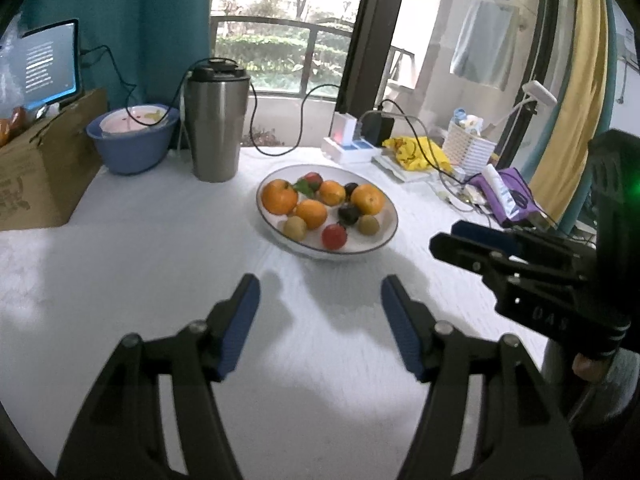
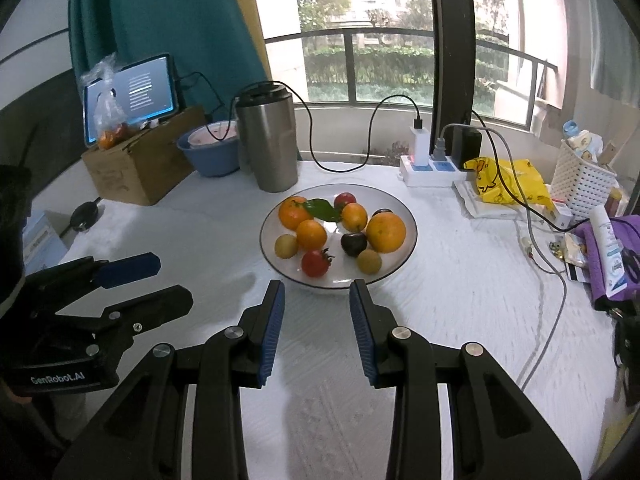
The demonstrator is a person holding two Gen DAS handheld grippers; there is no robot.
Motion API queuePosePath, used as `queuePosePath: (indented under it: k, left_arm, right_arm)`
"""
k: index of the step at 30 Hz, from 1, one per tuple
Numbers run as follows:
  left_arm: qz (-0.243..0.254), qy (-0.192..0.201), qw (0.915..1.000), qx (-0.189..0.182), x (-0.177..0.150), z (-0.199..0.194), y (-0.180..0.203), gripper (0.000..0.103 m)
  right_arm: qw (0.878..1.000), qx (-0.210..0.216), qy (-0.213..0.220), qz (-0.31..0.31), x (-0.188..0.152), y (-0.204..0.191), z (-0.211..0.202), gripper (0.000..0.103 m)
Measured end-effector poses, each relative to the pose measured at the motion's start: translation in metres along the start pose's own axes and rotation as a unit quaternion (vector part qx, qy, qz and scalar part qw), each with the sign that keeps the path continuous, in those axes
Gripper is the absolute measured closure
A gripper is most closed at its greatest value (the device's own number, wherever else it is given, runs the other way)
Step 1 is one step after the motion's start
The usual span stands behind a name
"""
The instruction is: Organize fruits
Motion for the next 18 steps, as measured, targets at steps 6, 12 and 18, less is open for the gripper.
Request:
queuePosePath:
  k: [6,12,18]
  left_arm:
    - [0.003,0.014,0.9999,0.004,-0.010,-0.023,0.002,0.038]
    - [0.005,0.031,0.9994,0.017,-0.016,-0.046,0.004,0.019]
    - [0.018,0.053,0.9979,0.032,-0.019,-0.071,0.010,0.014]
  right_arm:
    - [1.000,-0.003,0.010,-0.006,-0.007,-0.012,-0.019,0.067]
    - [1.000,-0.004,0.023,-0.010,-0.013,-0.020,-0.038,0.067]
    - [0.999,-0.002,0.042,-0.006,-0.018,-0.027,-0.059,0.057]
Point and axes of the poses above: each gripper's, at about its wrist camera, not at the fingertips, and z roughly the way its jaws point, y to its right, x to its top, the point moved 4 cm from there along z, roughly the way its jaws point, and after that the axes turned 8 degrees about z, right-handed, at the moved point
